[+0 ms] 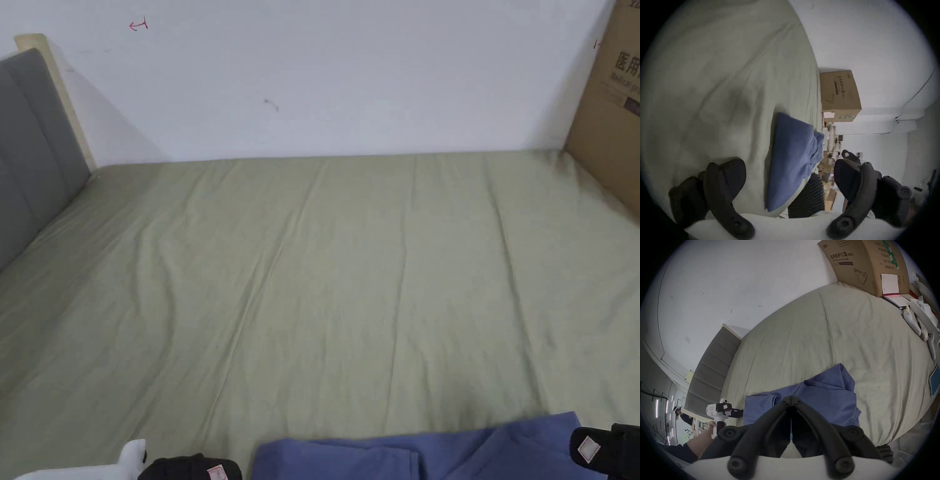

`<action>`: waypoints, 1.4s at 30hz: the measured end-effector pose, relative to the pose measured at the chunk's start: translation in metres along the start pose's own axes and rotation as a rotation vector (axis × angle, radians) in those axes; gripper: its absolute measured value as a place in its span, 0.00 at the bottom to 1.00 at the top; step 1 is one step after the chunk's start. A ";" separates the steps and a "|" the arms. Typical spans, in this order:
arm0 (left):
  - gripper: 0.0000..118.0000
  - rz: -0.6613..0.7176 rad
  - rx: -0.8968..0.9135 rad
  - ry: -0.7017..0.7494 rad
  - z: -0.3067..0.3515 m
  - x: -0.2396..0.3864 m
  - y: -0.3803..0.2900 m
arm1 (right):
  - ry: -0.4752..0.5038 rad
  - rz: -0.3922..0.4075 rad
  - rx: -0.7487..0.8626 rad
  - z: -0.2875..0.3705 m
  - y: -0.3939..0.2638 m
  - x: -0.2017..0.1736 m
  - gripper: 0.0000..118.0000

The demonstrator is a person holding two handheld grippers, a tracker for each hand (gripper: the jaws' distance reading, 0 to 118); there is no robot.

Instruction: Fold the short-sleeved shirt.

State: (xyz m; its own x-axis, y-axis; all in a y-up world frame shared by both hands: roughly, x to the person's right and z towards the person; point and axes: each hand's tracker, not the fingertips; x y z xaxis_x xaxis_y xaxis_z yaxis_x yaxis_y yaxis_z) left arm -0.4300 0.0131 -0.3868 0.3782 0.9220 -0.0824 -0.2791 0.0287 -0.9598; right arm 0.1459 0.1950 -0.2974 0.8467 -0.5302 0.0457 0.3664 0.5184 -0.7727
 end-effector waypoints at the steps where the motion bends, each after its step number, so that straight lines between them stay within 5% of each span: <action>1: 0.94 -0.010 0.003 -0.040 -0.008 -0.001 0.000 | -0.002 0.002 -0.003 0.000 0.000 -0.001 0.00; 8: 0.94 -0.006 -0.146 -0.258 -0.083 -0.002 -0.006 | -0.050 0.050 -0.020 -0.003 0.004 -0.007 0.00; 10: 0.86 0.008 -0.144 -0.316 -0.091 -0.006 -0.004 | -0.048 0.043 -0.018 -0.003 0.005 -0.007 0.00; 11: 0.67 0.015 -0.133 -0.290 -0.089 -0.012 -0.005 | -0.042 0.033 -0.018 -0.003 0.006 -0.006 0.00; 12: 0.13 0.021 -0.108 -0.239 -0.090 -0.016 -0.003 | -0.036 0.023 -0.017 -0.003 0.006 -0.005 0.00; 13: 0.03 -0.001 -0.096 -0.078 -0.090 -0.021 -0.003 | -0.032 0.017 -0.016 -0.003 0.006 -0.004 0.00; 14: 0.04 -0.048 -0.107 0.102 -0.092 -0.025 -0.004 | -0.031 0.012 -0.016 -0.004 0.006 -0.003 0.00; 15: 0.04 -0.037 -0.100 -0.117 -0.088 -0.018 -0.006 | -0.032 0.009 -0.016 -0.004 0.007 -0.003 0.00; 19: 0.03 -0.051 -0.092 0.030 -0.086 0.005 -0.005 | -0.034 0.009 -0.012 0.001 0.006 -0.001 0.00; 24: 0.03 -0.282 0.013 0.215 -0.043 0.067 -0.015 | -0.008 0.009 0.010 0.013 0.006 -0.001 0.00; 27: 0.03 -0.361 0.139 0.515 0.001 0.108 -0.018 | 0.010 0.008 0.020 0.017 0.004 0.001 0.00; 29: 0.03 -0.295 0.182 0.634 0.022 0.134 -0.019 | 0.028 -0.003 0.026 0.020 0.001 0.002 0.00; 35: 0.04 -0.423 0.153 0.679 0.002 0.195 -0.034 | 0.061 -0.020 0.031 0.028 -0.010 0.006 0.00; 42: 0.05 -0.298 -0.026 0.443 -0.128 0.214 -0.031 | 0.071 -0.038 0.051 0.045 -0.012 0.018 0.00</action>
State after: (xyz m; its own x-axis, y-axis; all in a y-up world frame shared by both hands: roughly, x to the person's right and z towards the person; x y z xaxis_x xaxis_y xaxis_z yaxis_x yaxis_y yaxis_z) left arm -0.2279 0.1598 -0.4094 0.7756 0.6241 0.0946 -0.0831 0.2495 -0.9648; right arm 0.1741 0.2098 -0.2590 0.8028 -0.5956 0.0279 0.4186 0.5296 -0.7377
